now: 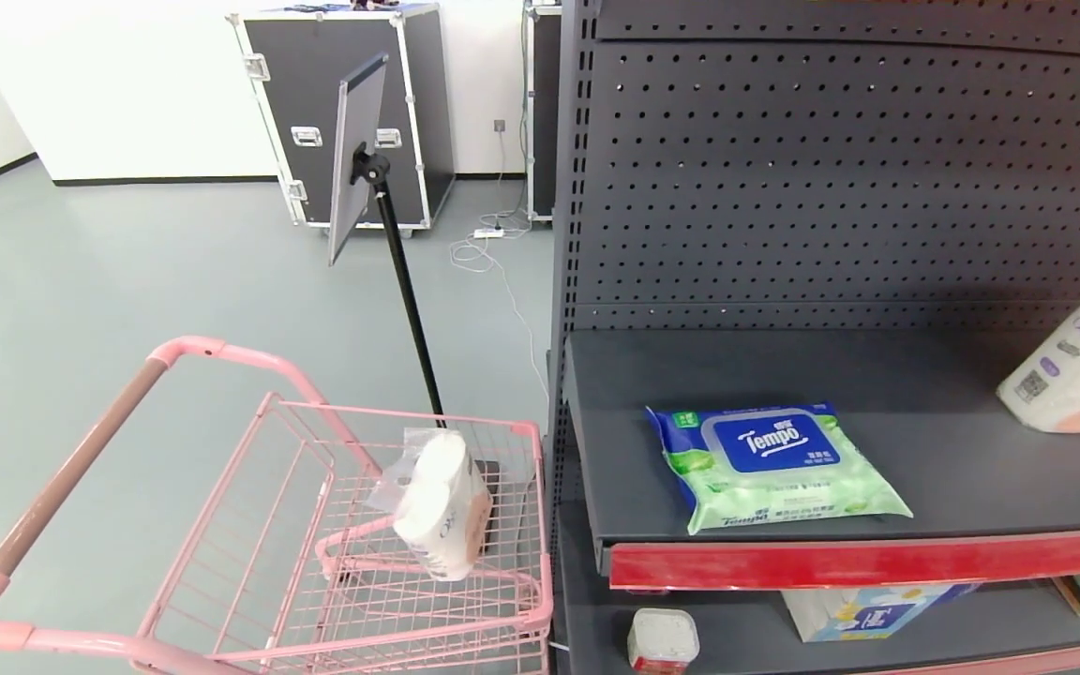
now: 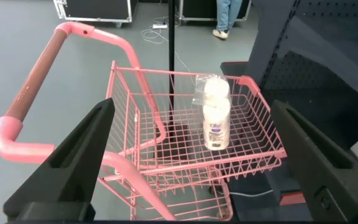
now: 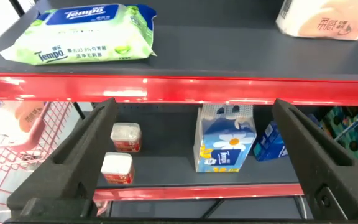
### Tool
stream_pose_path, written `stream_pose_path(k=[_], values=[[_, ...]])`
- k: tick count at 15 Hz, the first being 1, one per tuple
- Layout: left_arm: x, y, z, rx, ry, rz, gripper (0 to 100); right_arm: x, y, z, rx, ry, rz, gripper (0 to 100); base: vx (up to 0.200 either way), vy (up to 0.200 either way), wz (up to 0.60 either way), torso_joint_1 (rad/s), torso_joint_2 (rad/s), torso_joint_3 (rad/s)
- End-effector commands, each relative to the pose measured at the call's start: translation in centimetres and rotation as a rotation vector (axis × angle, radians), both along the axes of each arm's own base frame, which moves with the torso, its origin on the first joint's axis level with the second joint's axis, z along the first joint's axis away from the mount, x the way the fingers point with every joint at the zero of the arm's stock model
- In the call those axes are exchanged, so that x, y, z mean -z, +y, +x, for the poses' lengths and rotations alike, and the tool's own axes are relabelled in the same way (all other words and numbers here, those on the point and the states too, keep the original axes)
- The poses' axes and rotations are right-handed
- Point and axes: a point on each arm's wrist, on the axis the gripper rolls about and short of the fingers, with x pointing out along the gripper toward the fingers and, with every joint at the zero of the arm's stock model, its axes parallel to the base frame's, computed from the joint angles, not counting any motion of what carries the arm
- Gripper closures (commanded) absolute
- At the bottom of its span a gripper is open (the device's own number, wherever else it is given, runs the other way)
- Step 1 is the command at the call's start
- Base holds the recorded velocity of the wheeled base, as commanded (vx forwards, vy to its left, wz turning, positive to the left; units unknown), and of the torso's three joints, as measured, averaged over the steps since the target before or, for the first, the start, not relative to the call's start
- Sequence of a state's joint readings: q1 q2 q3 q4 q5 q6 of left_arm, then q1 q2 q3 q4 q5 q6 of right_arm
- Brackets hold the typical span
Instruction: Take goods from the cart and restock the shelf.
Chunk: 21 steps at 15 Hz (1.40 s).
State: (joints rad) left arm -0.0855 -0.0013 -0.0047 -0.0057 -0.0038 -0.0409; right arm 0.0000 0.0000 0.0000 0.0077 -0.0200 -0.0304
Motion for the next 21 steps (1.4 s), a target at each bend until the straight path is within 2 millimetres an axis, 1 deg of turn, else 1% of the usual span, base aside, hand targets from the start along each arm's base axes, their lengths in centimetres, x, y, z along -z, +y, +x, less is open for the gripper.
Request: stream_pose_path(k=[1, 5, 21], values=[[0.00, 0.00, 0.01, 0.001, 0.001, 0.000, 0, 0.00, 0.00, 0.00, 0.000, 0.000, 0.000, 0, 0.000, 0.000, 0.00, 0.000, 0.00, 0.000], [0.00, 0.00, 0.01, 0.001, 0.001, 0.000, 0, 0.00, 0.00, 0.00, 0.000, 0.000, 0.000, 0, 0.000, 0.000, 0.00, -0.026, 0.07, 0.040], [0.01, 0.00, 0.01, 0.001, 0.003, 0.000, 0, 0.00, -0.01, 0.00, 0.006, 0.000, -0.003, 0, 0.000, 0.000, 0.00, -0.138, 0.36, 0.214]])
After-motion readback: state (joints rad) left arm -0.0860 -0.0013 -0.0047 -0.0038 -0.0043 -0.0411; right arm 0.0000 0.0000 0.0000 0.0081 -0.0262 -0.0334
